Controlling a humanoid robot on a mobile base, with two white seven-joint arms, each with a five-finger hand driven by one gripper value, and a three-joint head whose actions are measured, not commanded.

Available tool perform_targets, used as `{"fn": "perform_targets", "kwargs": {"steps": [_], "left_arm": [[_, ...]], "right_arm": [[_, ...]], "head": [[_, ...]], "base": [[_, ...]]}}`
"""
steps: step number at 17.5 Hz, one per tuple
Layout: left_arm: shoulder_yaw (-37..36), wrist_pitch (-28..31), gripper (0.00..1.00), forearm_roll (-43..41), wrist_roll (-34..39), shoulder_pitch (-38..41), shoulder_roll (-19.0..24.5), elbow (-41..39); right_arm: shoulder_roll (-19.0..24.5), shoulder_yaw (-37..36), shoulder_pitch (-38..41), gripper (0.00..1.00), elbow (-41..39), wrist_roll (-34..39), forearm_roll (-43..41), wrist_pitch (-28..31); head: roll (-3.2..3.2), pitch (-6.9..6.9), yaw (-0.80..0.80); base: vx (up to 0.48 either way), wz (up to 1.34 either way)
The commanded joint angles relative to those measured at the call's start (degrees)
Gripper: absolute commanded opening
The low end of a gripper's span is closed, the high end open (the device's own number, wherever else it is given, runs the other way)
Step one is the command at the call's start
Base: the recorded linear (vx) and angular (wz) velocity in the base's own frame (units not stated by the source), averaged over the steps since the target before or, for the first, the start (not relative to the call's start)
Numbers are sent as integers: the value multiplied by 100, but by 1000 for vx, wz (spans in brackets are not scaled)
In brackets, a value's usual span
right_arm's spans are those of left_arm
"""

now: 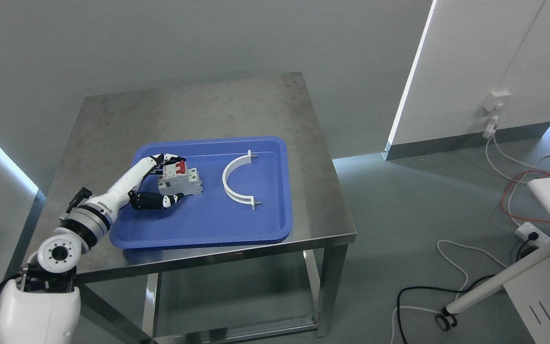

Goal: Place circuit breaker on shelf
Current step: 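Close the left hand around the grey circuit breaker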

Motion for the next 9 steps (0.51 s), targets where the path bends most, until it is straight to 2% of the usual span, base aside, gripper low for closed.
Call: {"fn": "perform_targets", "kwargs": {"steps": [1, 4, 5, 7, 9], "left_arm": [[574, -334, 3, -53, -6, -14, -480, 333], [705, -537, 1, -27, 2, 39, -550, 430], [863, -563, 0, -1, 11, -4, -707, 412], [1686, -860, 1, 122, 11, -389, -1338, 368], [2181, -1483, 1, 507, 72, -637, -1338, 263]], "right_arm": [[-100, 114, 0, 100, 0, 6, 1, 35], [-100, 114, 0, 100, 0, 6, 1, 27], [-100, 114, 0, 100, 0, 6, 1, 35], [-100, 114, 0, 100, 0, 15, 1, 27], [-100, 114, 0, 100, 0, 6, 1, 35]], "head": [[0, 0, 0], [0, 0, 0], [0, 0, 0], [0, 0, 0], [0, 0, 0]], "base": [[0, 0], [0, 0], [0, 0], [0, 0], [0, 0]]}}
